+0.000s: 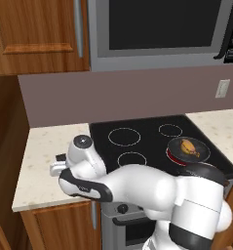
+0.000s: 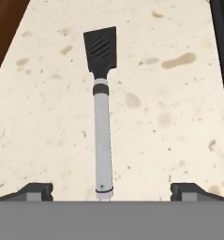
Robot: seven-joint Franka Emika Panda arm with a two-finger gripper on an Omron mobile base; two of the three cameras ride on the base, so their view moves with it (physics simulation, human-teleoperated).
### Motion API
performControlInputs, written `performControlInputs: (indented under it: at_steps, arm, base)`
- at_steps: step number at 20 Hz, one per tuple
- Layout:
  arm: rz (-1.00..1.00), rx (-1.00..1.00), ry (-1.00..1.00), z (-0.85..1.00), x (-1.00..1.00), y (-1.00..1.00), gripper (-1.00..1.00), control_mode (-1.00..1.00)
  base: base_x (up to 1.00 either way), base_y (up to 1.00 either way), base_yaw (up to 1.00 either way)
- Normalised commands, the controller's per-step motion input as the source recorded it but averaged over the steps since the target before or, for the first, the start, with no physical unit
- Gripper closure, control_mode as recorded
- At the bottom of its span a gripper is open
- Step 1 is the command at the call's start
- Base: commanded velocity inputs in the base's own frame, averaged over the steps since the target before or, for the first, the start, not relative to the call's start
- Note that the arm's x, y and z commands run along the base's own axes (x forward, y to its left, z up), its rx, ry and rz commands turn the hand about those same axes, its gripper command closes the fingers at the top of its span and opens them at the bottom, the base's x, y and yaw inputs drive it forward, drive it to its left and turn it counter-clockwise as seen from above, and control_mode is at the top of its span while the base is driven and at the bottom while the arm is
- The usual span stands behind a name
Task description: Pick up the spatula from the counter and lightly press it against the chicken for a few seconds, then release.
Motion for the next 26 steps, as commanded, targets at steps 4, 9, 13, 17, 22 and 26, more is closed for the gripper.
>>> performControlInputs:
  at_steps: [4, 9, 13, 17, 22, 26]
  arm:
    - [0.0, 0.0, 0.04, -0.16, 0.15, 0.06, -1.0, -1.0]
    - [0.0, -0.01, 0.03, -0.16, 0.12, 0.11, -1.0, -1.0]
    - [0.0, -0.03, 0.02, -0.16, 0.1, 0.19, -1.0, -1.0]
    - [0.0, -0.03, 0.01, -0.14, 0.11, 0.15, -1.0, -1.0]
    - [0.0, -0.03, 0.0, -0.16, 0.12, 0.07, -1.0, -1.0]
    - [0.0, -0.02, 0.0, -0.17, 0.11, 0.01, -1.0, -1.0]
  base:
    - [0.0, 0.0, 0.0]
    - [0.0, 0.0, 0.0]
    - [0.0, 0.0, 0.0]
    - [0.0, 0.0, 0.0]
    - [0.0, 0.0, 0.0]
    - [0.0, 0.0, 0.0]
